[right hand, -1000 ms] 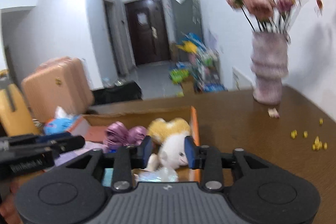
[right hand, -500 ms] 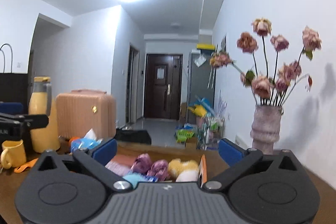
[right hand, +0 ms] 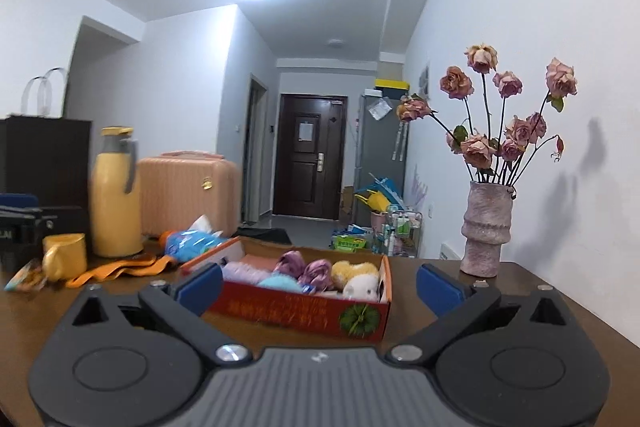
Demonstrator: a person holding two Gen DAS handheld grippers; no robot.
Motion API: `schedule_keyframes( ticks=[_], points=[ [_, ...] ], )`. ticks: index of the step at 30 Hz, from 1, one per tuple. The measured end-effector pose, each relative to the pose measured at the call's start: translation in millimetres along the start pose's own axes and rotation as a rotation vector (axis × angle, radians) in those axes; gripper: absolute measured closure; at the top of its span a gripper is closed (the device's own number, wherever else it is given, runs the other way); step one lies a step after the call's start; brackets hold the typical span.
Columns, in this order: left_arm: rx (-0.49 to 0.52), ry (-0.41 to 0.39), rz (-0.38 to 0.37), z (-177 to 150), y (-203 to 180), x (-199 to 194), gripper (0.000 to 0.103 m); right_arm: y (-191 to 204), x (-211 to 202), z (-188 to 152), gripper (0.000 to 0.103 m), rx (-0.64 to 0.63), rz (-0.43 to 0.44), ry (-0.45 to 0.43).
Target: Organize soft objects
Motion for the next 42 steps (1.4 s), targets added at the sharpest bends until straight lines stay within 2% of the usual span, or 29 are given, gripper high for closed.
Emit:
schedule_keyframes(
  ticks=[3, 6, 9, 11, 14, 16, 21, 42],
  points=[
    [0.023, 0.002, 0.018, -17.6, 1.0, -35.8, 0.000, 6.0, -37.7, -18.3, 0.000, 0.020, 0.006, 0.016],
    [0.000, 0.011, 0.009, -31.7, 2.1, -71.0, 0.000, 16.0, -78.4, -37.5, 0.000, 0.037, 0.034, 0.033],
    [0.013, 0.040, 0.021, -50.0, 0.2, -98.7, 0.000, 23.2, -112.5, -52.2, 0.000, 0.015, 0.014, 0.033],
    [0.024, 0.061, 0.014, -59.9, -2.7, -110.5, 0.000, 27.0, -126.4, -62.1, 0.000, 0.046, 0.001, 0.050],
    [0.032, 0.063, 0.001, -66.2, -4.8, -120.0, 0.000, 31.2, -130.6, -71.7, 0.000, 0.103, 0.016, 0.094],
    [0.034, 0.055, 0.018, -62.3, -4.9, -118.4, 0.000, 32.7, -129.7, -73.8, 0.000, 0.125, 0.007, 0.099],
    [0.033, 0.039, 0.016, -58.3, -5.9, -118.6, 0.000, 35.1, -124.3, -77.8, 0.000, 0.117, 0.016, 0.126],
    [0.046, 0.035, 0.009, -57.0, -9.6, -118.2, 0.000, 32.6, -123.8, -75.5, 0.000, 0.131, 0.008, 0.108]
  ],
)
Point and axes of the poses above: each gripper's, at about its wrist camera, not at the fingertips, and x roughly the way its jaws point, y to its left, z to its top, the point moved 5 cm from there along x, roughly the way its jaws point, and after that the axes turned 2 degrees about -z, right-handed, at the moved point
